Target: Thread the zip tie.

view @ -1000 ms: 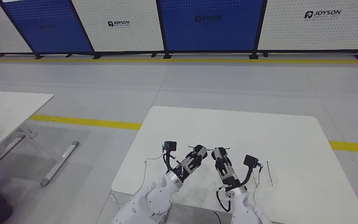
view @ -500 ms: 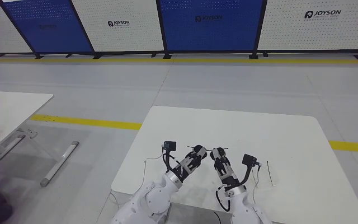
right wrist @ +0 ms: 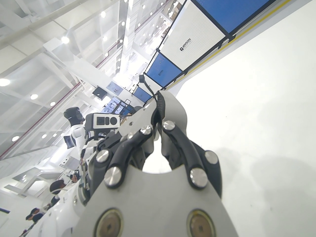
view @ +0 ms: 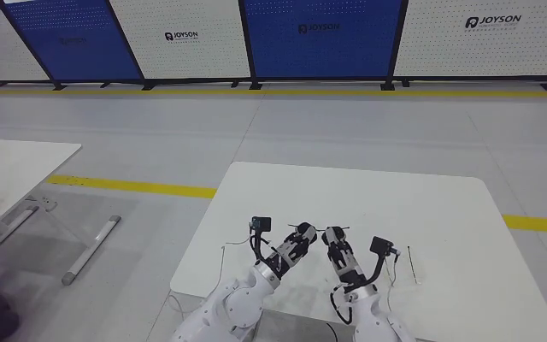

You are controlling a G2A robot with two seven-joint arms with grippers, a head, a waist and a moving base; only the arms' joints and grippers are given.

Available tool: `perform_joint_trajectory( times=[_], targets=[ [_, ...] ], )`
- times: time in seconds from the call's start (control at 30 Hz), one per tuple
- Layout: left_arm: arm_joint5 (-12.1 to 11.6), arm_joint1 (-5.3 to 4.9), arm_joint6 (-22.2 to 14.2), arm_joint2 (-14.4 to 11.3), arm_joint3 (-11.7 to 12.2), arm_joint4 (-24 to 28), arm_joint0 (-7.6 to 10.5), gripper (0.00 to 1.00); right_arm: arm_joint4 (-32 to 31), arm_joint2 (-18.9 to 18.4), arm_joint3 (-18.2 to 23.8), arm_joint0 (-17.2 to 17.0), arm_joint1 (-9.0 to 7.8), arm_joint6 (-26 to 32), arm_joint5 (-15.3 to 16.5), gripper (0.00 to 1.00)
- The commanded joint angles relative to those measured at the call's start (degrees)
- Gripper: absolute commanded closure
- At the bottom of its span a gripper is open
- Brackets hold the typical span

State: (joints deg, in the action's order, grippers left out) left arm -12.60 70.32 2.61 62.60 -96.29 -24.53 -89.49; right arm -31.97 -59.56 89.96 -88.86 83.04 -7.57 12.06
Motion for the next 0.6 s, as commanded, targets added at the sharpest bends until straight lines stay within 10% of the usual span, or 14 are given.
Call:
perform_joint_trajectory(
  times=[0.0,0.57],
  targets=[
    [0.1,0.00,0.1,0.0,0.0,-0.1,-0.01,1.00,-0.5,-0.1,0.1,-0.1,-0.04,-0.3,0.0,1.00],
    [0.8,0.07,1.4,-0.3,-0.1,-0.8,-0.30,0.77,-3.4,0.4,-0.1,-0.5,-0.07,-2.6,-1.1,1.00]
  ],
)
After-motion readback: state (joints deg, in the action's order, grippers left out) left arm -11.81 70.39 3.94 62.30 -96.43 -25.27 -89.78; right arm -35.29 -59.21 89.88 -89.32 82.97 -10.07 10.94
